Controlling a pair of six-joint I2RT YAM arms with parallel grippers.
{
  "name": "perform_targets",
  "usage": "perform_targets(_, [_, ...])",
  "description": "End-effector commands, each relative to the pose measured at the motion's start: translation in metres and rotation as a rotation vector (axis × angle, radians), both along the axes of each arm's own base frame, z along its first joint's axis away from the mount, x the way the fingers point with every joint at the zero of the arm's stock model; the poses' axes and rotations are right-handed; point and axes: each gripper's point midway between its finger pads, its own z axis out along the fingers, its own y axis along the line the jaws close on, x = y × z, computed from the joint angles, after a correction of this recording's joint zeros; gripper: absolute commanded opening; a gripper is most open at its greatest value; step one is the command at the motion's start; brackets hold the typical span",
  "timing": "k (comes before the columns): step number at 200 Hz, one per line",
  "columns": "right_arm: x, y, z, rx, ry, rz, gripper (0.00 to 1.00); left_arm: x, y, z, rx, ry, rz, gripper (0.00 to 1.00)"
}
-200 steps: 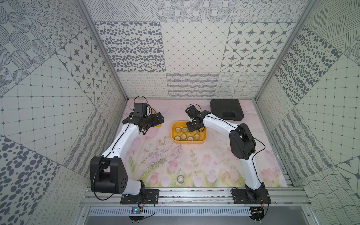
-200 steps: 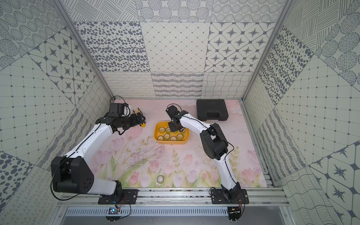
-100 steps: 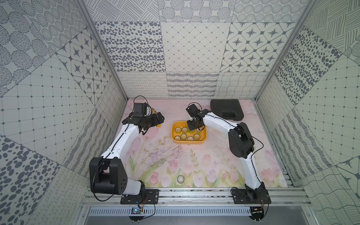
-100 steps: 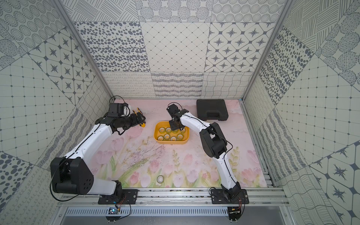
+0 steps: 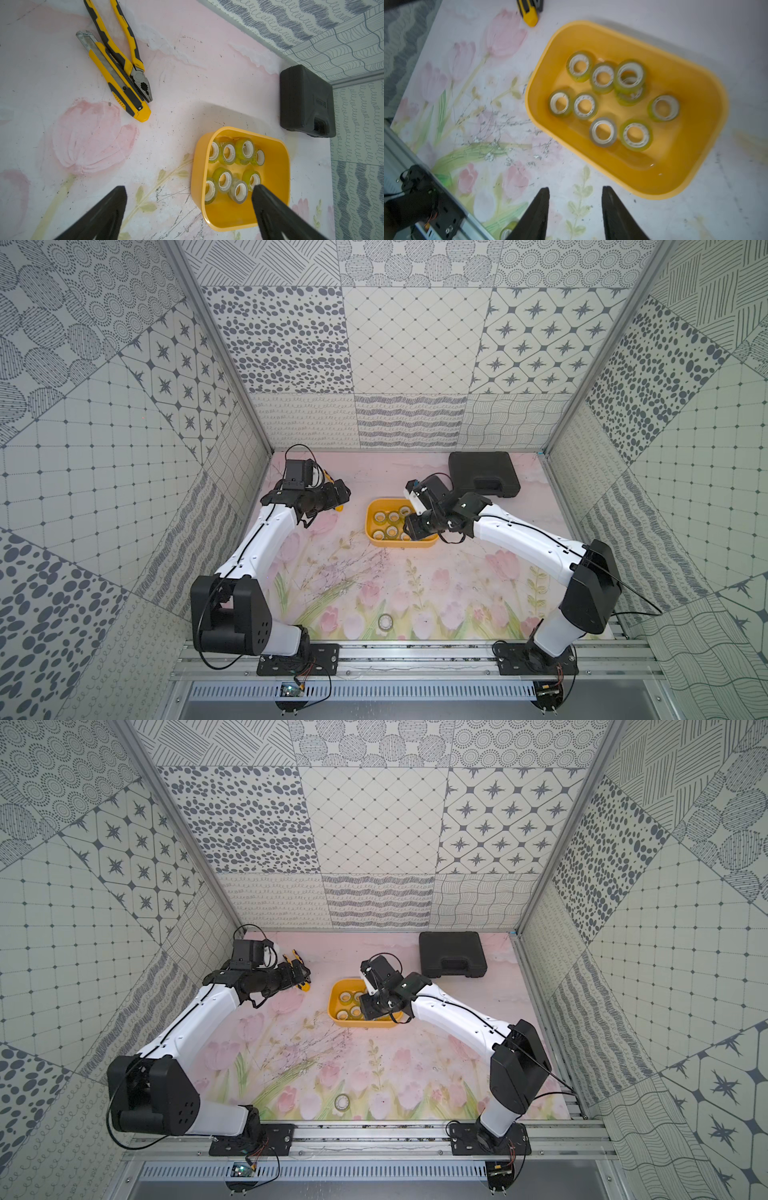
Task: Put the transparent tape into the storage box
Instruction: Pick up the tape at the center of the board.
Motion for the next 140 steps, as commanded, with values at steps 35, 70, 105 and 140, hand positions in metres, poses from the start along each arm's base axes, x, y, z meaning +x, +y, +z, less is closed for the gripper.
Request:
perform_targets(35, [-0.106,0.036,-0.061,-0.01,0.225,0.213,0.44,0.0,0.003,0.0,0.016,-0.005,0.0,0.99])
perform_targets(70, [-0.13,0.04,-0.078,-0.044,0.259,0.255,0.44,0.0,0.004,-0.001,0.021,-0.003,0.0,0.99])
perform_targets(105, [-0.147,0.051,-0.089,-0.064,0.281,0.302,0.43,0.0,0.004,-0.001,0.021,-0.001,0.001,0.99])
perform_targets(140, [-0.154,0.057,-0.103,-0.094,0.306,0.307,0.42,-0.001,0.004,0.0,0.022,-0.004,0.001,0.99])
